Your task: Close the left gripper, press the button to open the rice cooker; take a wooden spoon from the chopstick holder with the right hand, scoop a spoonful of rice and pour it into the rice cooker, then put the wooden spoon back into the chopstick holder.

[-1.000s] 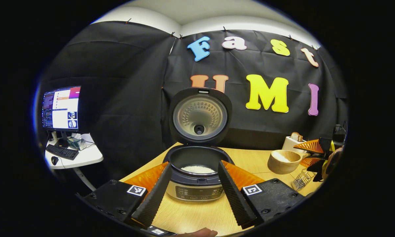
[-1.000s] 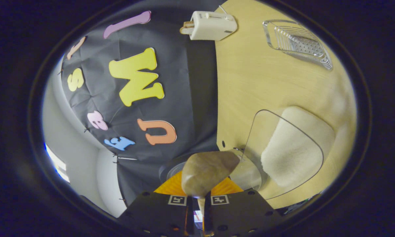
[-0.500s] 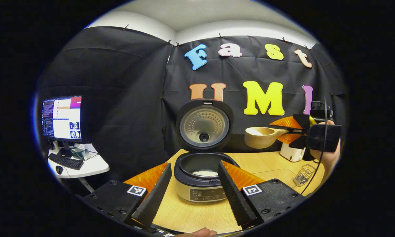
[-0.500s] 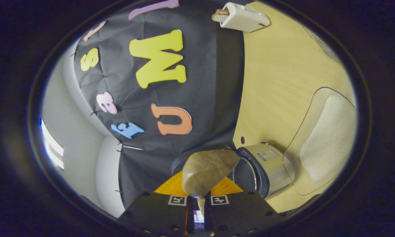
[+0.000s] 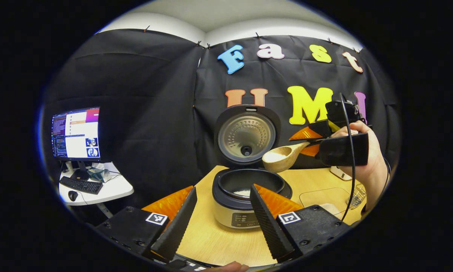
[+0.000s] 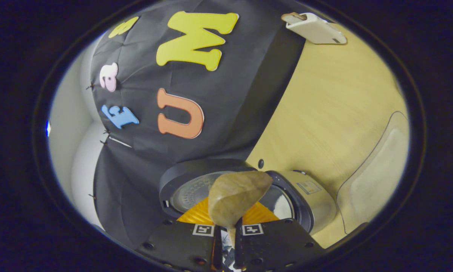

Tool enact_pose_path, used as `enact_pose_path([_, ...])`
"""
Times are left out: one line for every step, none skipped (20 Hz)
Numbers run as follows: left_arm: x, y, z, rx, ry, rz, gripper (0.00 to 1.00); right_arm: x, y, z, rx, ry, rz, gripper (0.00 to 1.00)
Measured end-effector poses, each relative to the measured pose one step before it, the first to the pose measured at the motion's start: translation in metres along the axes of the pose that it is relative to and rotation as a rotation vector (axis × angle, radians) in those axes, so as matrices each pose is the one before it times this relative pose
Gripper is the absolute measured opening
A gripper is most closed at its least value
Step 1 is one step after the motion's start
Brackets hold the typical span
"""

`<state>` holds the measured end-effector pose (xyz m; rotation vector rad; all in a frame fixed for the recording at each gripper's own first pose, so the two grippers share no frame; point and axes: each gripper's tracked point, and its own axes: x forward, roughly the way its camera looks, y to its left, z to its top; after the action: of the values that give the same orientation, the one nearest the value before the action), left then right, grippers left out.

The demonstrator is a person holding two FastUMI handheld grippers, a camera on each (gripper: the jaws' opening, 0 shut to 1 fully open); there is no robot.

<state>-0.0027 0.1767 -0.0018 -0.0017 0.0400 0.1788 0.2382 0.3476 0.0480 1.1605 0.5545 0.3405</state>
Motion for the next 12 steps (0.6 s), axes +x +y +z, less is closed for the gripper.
enact_pose_path([0.00065, 0.00239, -0.00085, -0.00768, 0.00152, 0.00362, 0.90, 0.00492, 0.00015, 0.00023, -0.03282, -0.00947, -0.02233, 0.12])
enact_pose_path([-0.00015, 0.00309, 0.00007, -0.00632, 0.00071, 0.00558, 0.90, 0.00485, 0.00062, 0.00060, -0.04209, -0.01328, -0.02463, 0.12])
enact_pose_path([0.00023, 0.00334, -0.00006, -0.00317, 0.00067, 0.00553, 0.90, 0.00500, 0.00096, -0.00141, -0.05209, -0.00770, -0.02371, 0.12])
enact_pose_path([0.00124, 0.00152, -0.00126, -0.00046, 0.00228, 0.00312, 0.90, 0.00327, 0.00261, -0.00301, -0.05630, -0.00247, -0.02459, 0.12])
enact_pose_path([0.00160, -0.00020, -0.00089, 0.00052, 0.00473, 0.00098, 0.91, 0.00257, 0.00279, -0.00212, -0.05188, -0.00567, -0.01849, 0.12])
enact_pose_path([0.00038, 0.00051, -0.00211, 0.00158, 0.00846, 0.00298, 0.90, 0.00179, 0.00279, -0.00497, -0.05182, 0.00963, -0.01884, 0.12])
enact_pose_path([0.00017, 0.00138, -0.00227, 0.00481, 0.00585, 0.00662, 0.90, 0.00026, 0.00235, -0.00106, -0.03039, -0.00473, -0.01409, 0.12])
enact_pose_path([0.00053, 0.00194, -0.00082, 0.00547, 0.00588, 0.00770, 0.91, 0.00400, 0.00304, 0.00208, -0.03112, -0.00875, -0.01437, 0.12])
enact_pose_path([0.00057, 0.00215, -0.00066, 0.00260, 0.00278, 0.00648, 0.91, 0.00154, 0.00081, 0.00214, -0.03959, -0.00603, -0.01951, 0.12])
enact_pose_path([0.00017, 0.00067, -0.00068, -0.00054, 0.00186, 0.00378, 0.91, 0.00131, 0.00072, 0.00094, -0.03948, -0.01131, -0.02305, 0.12])
enact_pose_path([-0.00016, 0.00054, 0.00026, -0.00236, 0.00052, 0.00060, 0.91, 0.00089, 0.00056, 0.00161, -0.04063, -0.01127, -0.01863, 0.12])
enact_pose_path([0.00061, 0.00142, 0.00027, -0.00257, -0.00070, 0.00087, 0.91, 0.00092, 0.00145, 0.00084, -0.04331, -0.00886, -0.01648, 0.12])
